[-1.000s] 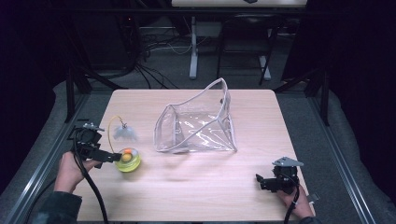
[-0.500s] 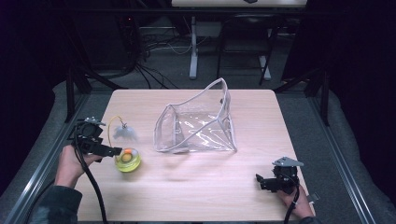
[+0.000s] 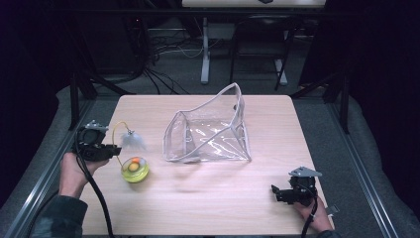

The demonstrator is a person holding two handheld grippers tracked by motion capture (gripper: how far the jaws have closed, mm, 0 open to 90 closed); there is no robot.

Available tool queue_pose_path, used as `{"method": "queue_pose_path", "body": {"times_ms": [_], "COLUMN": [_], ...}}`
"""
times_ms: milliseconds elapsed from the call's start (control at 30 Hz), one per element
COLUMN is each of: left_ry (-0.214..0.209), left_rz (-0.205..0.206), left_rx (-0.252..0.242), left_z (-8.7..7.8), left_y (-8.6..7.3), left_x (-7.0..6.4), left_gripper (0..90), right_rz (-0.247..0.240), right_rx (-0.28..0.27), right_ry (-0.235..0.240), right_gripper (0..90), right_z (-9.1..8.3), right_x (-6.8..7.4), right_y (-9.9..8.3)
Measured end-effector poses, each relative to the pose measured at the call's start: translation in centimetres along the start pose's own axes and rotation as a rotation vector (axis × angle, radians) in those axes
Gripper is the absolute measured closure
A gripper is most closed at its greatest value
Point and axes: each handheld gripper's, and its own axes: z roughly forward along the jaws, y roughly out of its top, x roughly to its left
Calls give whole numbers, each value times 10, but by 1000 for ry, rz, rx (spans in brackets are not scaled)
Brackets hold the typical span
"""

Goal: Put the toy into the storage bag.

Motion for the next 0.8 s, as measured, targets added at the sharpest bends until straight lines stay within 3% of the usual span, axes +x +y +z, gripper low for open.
{"method": "queue_pose_path", "body": {"times_ms": [33, 167, 367, 533, 800], "left_ry": [3, 0, 25, 47, 42], "left_rz": [4, 7, 56, 66, 78], "left_rx": [-3, 26, 76, 86, 114], "left_z": [0, -1, -5, -10, -15], "left_y": [0, 3, 16, 22, 35], "left_x": [-1, -2, -9, -6, 0], "left_gripper": [843, 881, 884, 884, 884], "right_rz": [0, 0, -1, 0, 0], "right_rx": [0, 0, 1, 0, 0], "right_ry": [0, 0, 0, 0, 0], "right_gripper": [0, 0, 0, 0, 0], "right_z": [0, 0, 0, 0, 0], "right_x": [0, 0, 0, 0, 0], "right_y": [0, 0, 0, 0, 0]}}
